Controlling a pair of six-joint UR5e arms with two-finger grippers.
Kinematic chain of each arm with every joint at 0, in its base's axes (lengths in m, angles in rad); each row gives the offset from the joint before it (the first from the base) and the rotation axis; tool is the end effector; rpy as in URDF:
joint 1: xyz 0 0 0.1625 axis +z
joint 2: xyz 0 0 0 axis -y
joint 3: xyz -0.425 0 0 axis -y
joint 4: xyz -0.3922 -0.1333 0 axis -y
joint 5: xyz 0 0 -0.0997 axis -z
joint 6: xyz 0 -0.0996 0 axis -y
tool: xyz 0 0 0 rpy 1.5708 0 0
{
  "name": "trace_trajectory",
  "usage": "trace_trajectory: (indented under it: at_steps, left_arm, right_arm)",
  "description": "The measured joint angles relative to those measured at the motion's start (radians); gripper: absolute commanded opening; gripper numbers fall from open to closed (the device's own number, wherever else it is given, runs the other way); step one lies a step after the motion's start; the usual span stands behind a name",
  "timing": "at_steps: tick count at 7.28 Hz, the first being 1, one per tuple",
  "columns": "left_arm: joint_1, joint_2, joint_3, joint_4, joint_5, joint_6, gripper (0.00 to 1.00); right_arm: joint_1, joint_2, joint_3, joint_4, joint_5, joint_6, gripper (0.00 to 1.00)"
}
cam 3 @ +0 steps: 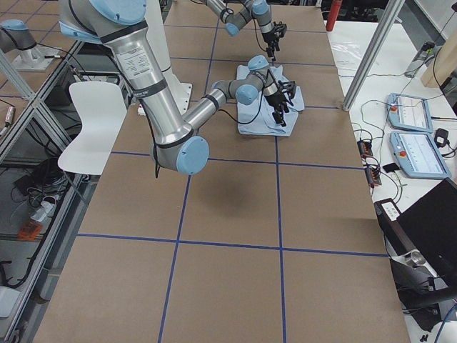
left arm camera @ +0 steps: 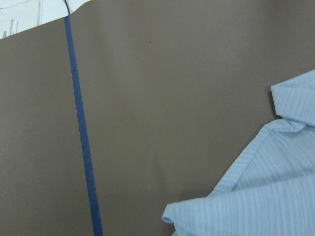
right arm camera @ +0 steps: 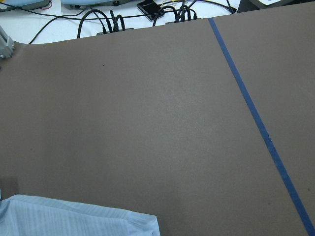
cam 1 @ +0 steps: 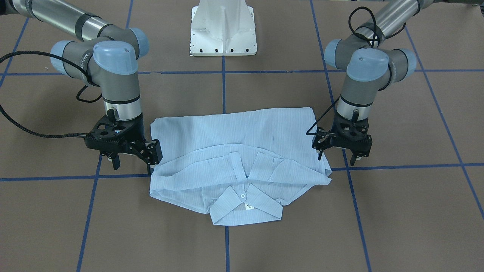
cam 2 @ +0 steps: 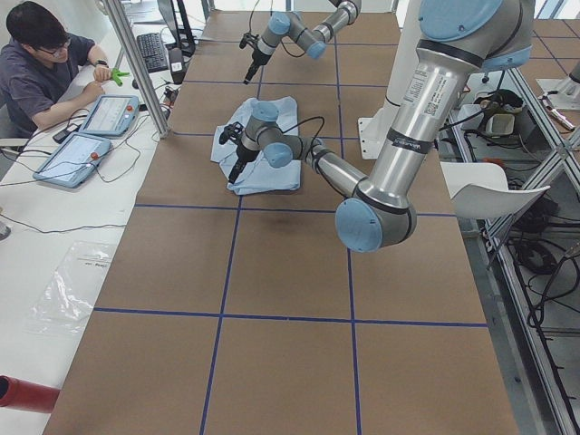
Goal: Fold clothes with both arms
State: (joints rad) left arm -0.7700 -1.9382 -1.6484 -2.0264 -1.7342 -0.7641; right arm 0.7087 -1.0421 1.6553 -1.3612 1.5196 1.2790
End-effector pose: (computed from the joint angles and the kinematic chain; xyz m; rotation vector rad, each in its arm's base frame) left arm 0.3820 -0.5335 0.3732 0.5301 0.7416 0.1077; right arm -0.4230 -0.5449 0.2983 0.4403 -0.7040 0.4140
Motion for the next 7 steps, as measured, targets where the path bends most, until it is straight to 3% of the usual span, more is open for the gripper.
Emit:
trace_trajectory:
  at_steps: [2, 5, 6, 7]
  left_arm:
    - [0.061, 0.138, -0.077, -0.128, -0.029, -0.108, 1.00]
    - [0.210, 0.216, -0.158, -0.169, 0.000, -0.268, 0.97]
    - [0.253, 0.220, -0.164, -0.171, 0.025, -0.309, 0.78]
    - [0.280, 0.221, -0.165, -0.171, 0.037, -0.331, 0.44]
  right_arm:
    - [0.000, -0.006, 0.006, 0.002, 0.002, -0.005, 1.00]
    - [0.000, -0.008, 0.007, 0.002, -0.001, -0.003, 1.00]
    - [0.000, -0.009, 0.007, 0.002, -0.002, -0.003, 1.00]
    - [0.000, -0.009, 0.007, 0.002, -0.002, -0.003, 1.00]
